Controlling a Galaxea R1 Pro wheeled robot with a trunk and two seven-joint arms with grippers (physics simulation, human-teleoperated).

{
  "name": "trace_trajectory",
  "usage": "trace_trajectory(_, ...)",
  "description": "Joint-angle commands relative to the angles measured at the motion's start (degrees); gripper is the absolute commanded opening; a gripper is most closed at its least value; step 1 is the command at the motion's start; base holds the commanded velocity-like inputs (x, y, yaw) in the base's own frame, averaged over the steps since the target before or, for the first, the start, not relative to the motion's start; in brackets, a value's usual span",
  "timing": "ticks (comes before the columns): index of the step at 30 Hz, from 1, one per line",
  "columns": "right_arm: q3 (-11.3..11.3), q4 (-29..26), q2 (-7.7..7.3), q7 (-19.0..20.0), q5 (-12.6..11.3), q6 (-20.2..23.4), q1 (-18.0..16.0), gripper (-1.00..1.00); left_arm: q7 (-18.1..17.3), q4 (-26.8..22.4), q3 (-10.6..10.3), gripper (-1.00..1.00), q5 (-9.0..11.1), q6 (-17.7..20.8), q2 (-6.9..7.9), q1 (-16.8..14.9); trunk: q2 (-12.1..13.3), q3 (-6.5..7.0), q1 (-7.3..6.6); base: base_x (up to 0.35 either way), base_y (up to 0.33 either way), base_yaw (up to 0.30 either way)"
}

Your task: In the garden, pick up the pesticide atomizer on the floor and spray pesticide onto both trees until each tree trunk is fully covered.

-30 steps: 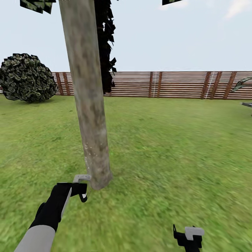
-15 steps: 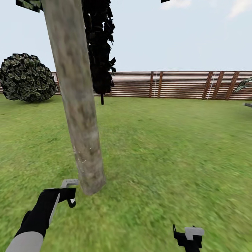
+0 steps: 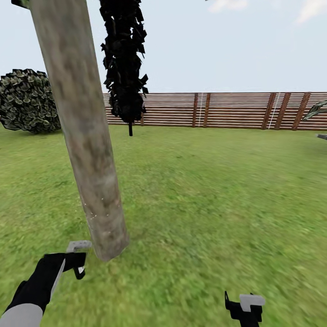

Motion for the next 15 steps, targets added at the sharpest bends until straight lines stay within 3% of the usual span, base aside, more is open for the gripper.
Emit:
trace_trajectory(1,0.0,0.0,0.00,0.0,0.0,0.0,0.0,1.00,0.0,0.4,0.5,-1.00,0.2,-0.3,0.23,0.1,0.0,0.00,0.00,0.029,-0.021,0.000)
trace_trajectory(3,0.0,0.0,0.00,0.0,0.0,0.0,0.0,1.00,0.0,3.2,0.5,-1.00,0.2,-3.5,-0.35,1.5,0.0,0.00,0.00,0.009,-0.007,0.000)
trace_trajectory(7,0.0,0.0,0.00,0.0,0.0,0.0,0.0,1.00,-0.1,10.3,0.1,-1.00,-0.6,-8.5,-4.37,2.1,0.0,0.00,0.00,0.002,-0.001,0.000)
trace_trajectory(9,0.0,0.0,0.00,0.0,0.0,0.0,0.0,1.00,-0.1,10.9,0.2,-1.00,-1.2,-8.8,-4.28,2.1,0.0,0.00,0.00,0.000,0.000,0.000)
trace_trajectory(11,0.0,0.0,0.00,0.0,0.0,0.0,0.0,1.00,0.0,10.8,0.7,-1.00,-1.4,-8.9,-3.04,2.1,0.0,0.00,0.00,0.000,0.000,0.000)
trace_trajectory(14,0.0,0.0,0.00,0.0,0.0,0.0,0.0,1.00,0.6,11.0,1.2,-1.00,-1.1,-8.7,2.66,2.1,0.0,0.00,0.00,0.000,0.000,0.000)
trace_trajectory(15,0.0,0.0,0.00,0.0,0.0,0.0,0.0,1.00,0.7,11.1,1.2,-1.00,-1.1,-8.7,3.24,2.1,0.0,0.00,0.00,0.000,0.000,0.000)
